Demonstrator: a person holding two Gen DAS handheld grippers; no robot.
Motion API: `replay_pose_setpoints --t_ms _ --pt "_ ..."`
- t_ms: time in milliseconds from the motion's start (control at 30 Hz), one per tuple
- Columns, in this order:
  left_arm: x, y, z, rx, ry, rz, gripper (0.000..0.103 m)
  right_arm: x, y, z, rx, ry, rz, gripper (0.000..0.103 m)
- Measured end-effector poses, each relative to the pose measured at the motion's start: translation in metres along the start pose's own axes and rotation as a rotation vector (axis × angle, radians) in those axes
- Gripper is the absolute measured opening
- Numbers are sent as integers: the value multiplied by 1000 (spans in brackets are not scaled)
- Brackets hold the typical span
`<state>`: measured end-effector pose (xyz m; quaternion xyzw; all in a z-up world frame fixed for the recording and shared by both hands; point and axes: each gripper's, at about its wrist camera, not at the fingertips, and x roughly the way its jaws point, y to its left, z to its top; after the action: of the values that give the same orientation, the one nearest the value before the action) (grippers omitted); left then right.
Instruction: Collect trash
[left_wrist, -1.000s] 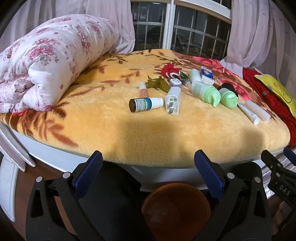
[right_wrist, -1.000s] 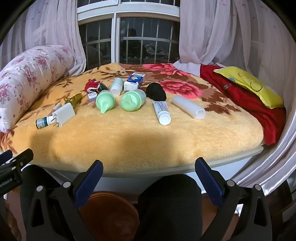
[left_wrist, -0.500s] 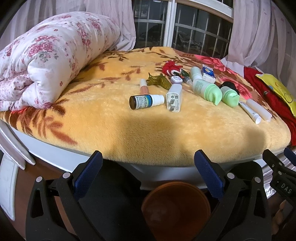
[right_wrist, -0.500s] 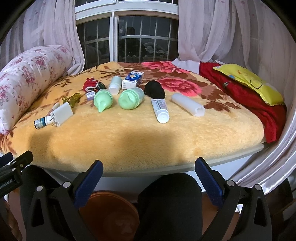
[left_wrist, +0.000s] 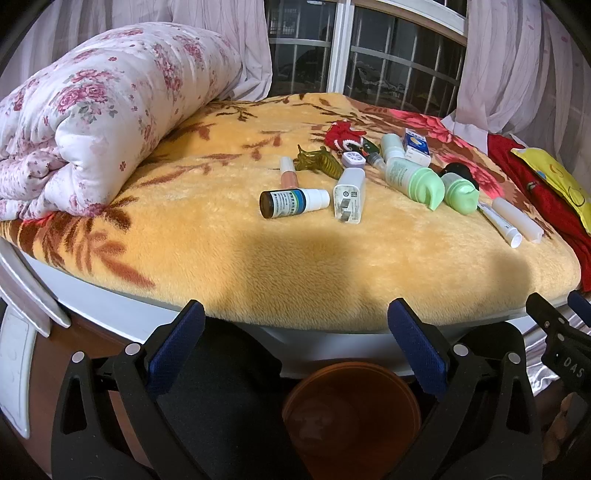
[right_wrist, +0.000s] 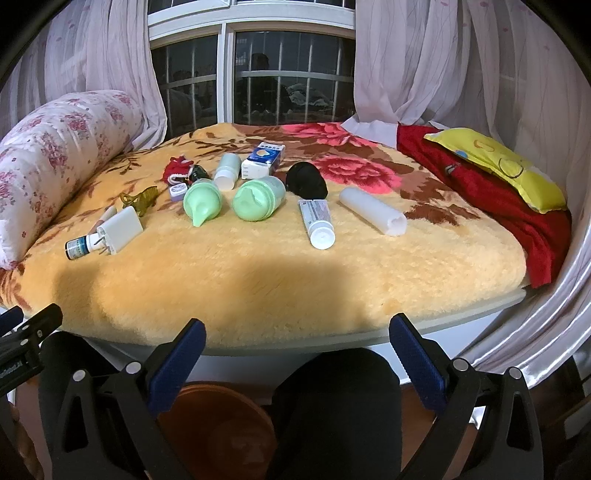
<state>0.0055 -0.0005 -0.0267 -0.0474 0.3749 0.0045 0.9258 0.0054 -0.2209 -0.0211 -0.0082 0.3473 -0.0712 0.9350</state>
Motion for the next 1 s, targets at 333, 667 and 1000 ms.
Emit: replay_pose_setpoints --t_ms 333,667,1000 --pt "8 6 7 -1 8 13 97 31 -12 31 -8 15 13 98" --pt "34 14 15 -7 34 30 97 100 -25 57 -17 96 77 98" --pt "35 25 24 -43 -9 19 97 133 -34 70 30 52 123 76"
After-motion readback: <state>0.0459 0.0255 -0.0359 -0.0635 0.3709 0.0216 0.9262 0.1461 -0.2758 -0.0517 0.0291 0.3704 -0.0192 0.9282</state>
